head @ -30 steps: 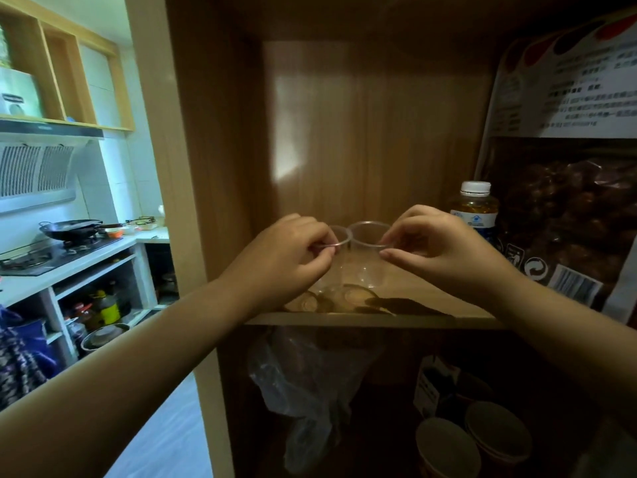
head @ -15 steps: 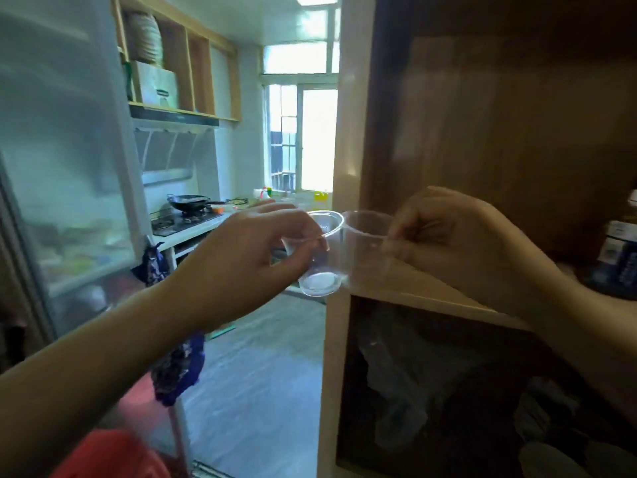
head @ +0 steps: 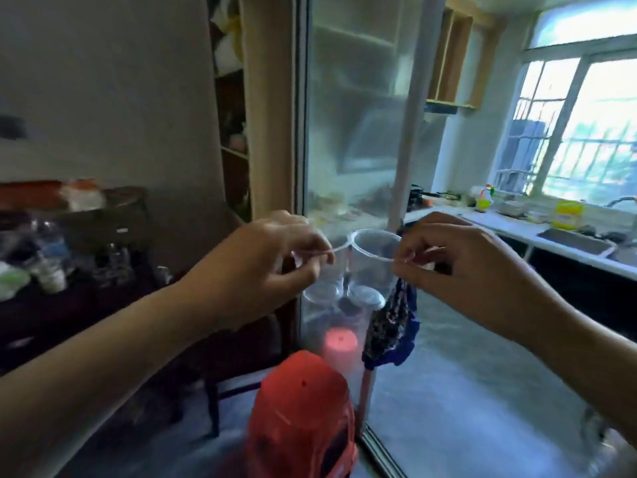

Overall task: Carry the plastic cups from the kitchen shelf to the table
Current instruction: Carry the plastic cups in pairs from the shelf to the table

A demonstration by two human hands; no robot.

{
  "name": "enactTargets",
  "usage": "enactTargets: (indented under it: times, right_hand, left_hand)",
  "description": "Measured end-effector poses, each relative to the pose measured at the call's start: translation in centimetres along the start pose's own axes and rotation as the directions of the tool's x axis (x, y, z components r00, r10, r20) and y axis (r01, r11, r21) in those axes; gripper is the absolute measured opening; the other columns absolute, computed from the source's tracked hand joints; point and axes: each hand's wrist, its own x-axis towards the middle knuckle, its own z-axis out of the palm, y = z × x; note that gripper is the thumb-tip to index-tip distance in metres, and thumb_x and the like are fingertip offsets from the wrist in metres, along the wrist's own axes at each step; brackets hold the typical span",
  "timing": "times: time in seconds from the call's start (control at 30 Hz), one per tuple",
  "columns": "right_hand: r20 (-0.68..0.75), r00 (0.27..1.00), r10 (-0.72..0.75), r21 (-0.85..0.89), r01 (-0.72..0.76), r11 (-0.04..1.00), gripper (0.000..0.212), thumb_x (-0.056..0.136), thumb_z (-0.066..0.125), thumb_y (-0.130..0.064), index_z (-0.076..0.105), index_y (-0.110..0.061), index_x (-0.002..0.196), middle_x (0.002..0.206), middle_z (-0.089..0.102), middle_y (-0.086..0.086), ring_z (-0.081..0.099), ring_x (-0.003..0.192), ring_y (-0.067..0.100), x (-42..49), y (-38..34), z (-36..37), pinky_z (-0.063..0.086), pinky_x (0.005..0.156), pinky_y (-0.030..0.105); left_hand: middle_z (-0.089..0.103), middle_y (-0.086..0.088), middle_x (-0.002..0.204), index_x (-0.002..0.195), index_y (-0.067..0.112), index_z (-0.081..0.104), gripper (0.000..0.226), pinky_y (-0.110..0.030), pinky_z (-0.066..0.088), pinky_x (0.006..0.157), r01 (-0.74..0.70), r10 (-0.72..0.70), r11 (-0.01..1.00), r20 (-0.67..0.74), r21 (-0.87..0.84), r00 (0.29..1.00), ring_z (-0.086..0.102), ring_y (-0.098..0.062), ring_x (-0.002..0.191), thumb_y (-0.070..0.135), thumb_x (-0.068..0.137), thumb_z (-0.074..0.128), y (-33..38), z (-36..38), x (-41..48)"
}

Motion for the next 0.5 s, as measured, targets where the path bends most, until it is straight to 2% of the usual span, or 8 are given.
enactTargets:
  times: [0.07,0.1,0.2,0.37,0.5]
  right_hand:
    - [0.045,0.998,-0.049,0.026,0.048,0.999,0.006,0.076,0.071,-0.025,0.066,-0.024,0.079,0.087,0.061,-0.011,0.062,0.081,0.005,2.6,-1.0,3.9,0.050,0.076,0.017]
    - [0.068,0.995,-0.073,0.041,0.070,0.997,0.007,0.076,0.071,-0.026,0.066,-0.024,0.080,0.088,0.061,-0.011,0.062,0.082,0.005,3.8,-1.6,5.7,0.050,0.077,0.017]
    - [0.133,0.981,-0.139,0.108,0.125,0.986,0.011,0.077,0.068,-0.033,0.067,-0.024,0.083,0.092,0.061,-0.013,0.063,0.084,0.006,6.9,-3.3,10.3,0.052,0.078,0.026]
    - [0.206,0.943,-0.262,0.208,0.219,0.953,0.012,0.076,0.065,-0.037,0.067,-0.027,0.084,0.093,0.061,-0.011,0.063,0.084,0.007,12.4,-5.4,16.9,0.053,0.077,0.030]
    - [0.229,0.909,-0.347,0.282,0.279,0.918,0.008,0.076,0.068,-0.027,0.068,-0.024,0.083,0.089,0.060,-0.012,0.062,0.081,0.003,16.4,-5.7,22.9,0.049,0.073,0.015]
  left_hand:
    - [0.060,0.010,0.075,0.085,0.020,0.066,0.014,-0.014,0.038,0.070,0.072,-0.072,0.995,0.001,0.066,0.997,0.051,-0.002,0.077,0.024,0.083,0.053,-2.7,-2.1,-2.7]
    - [0.060,0.011,0.075,0.086,0.020,0.065,0.013,-0.016,0.039,0.070,0.113,-0.113,0.989,-0.006,0.095,0.994,0.051,-0.004,0.077,0.025,0.084,0.053,-3.9,-3.0,-3.9]
    - [0.058,0.015,0.075,0.086,0.022,0.065,0.010,-0.019,0.041,0.071,0.223,-0.222,0.961,-0.029,0.161,0.975,0.052,-0.006,0.080,0.023,0.085,0.055,-7.1,-5.8,-7.3]
    - [0.058,0.014,0.076,0.086,0.024,0.064,0.009,-0.022,0.041,0.072,0.388,-0.372,0.891,-0.111,0.236,0.922,0.052,-0.006,0.081,0.020,0.088,0.057,-11.8,-9.0,-11.9]
    - [0.055,0.017,0.076,0.086,0.026,0.065,0.009,-0.019,0.040,0.072,0.498,-0.473,0.826,-0.156,0.263,0.867,0.050,-0.002,0.083,0.024,0.087,0.056,-16.3,-9.7,-14.6]
